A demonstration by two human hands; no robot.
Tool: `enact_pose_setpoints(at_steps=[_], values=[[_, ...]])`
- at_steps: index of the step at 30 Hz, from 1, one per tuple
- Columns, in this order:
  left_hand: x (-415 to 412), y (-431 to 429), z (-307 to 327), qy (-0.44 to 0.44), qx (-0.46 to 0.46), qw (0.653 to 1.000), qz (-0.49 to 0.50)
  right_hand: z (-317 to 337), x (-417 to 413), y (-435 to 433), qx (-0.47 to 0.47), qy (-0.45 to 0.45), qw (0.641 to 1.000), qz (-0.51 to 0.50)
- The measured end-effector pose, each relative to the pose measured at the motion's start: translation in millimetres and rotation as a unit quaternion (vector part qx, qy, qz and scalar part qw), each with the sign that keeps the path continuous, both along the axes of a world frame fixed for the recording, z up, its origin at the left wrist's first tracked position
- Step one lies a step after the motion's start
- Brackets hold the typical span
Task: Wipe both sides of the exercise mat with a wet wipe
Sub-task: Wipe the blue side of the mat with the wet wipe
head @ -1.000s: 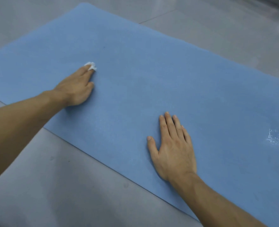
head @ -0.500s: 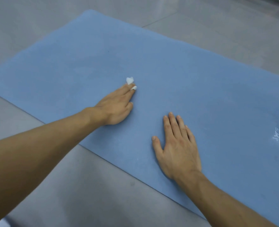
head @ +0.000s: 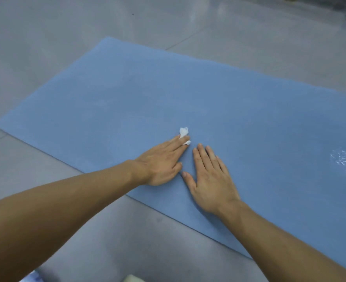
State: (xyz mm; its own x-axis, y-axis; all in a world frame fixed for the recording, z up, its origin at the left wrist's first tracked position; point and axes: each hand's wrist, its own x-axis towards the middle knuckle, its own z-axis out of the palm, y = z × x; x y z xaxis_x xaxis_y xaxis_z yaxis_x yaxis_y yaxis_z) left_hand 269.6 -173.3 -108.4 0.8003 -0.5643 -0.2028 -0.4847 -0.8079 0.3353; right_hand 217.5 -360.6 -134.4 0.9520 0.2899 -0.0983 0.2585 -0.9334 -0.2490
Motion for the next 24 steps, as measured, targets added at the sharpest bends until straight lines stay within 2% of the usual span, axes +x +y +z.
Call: enact_pose_setpoints(at_steps=[3,6,10,13,16,18,19,21,24], values=[[-16,6,3,-0.006,0.011,0.999,-0.030,3,-12,-7,0.021,0.003,1.000,0.002],[-31,13,8,0.029,-0.006,0.999,-0.026,10,-18,-7,0.070,0.015,0.997,-0.006],[-37,9,20,0.076,-0.157,0.982,0.068,27,-14,-6,0.191,0.010,0.981,-0.025],[-37,-2,30,0.140,-0.294,0.930,0.172,41,-12,-1,0.271,0.021,0.961,-0.049],[-37,-14,42,0.221,-0.411,0.849,0.248,52,-9,5,0.338,0.015,0.937,-0.089],[-37,-16,49,0.271,-0.454,0.797,0.292,56,-9,6,0.370,0.021,0.919,-0.131],[-39,-16,54,0.287,-0.454,0.788,0.301,57,-9,5,0.381,0.023,0.913,-0.146],[-43,-16,61,0.299,-0.429,0.801,0.291,58,-12,4,0.385,0.014,0.910,-0.152],[-47,-10,64,0.290,-0.401,0.821,0.285,54,-20,5,0.347,-0.015,0.930,-0.120]])
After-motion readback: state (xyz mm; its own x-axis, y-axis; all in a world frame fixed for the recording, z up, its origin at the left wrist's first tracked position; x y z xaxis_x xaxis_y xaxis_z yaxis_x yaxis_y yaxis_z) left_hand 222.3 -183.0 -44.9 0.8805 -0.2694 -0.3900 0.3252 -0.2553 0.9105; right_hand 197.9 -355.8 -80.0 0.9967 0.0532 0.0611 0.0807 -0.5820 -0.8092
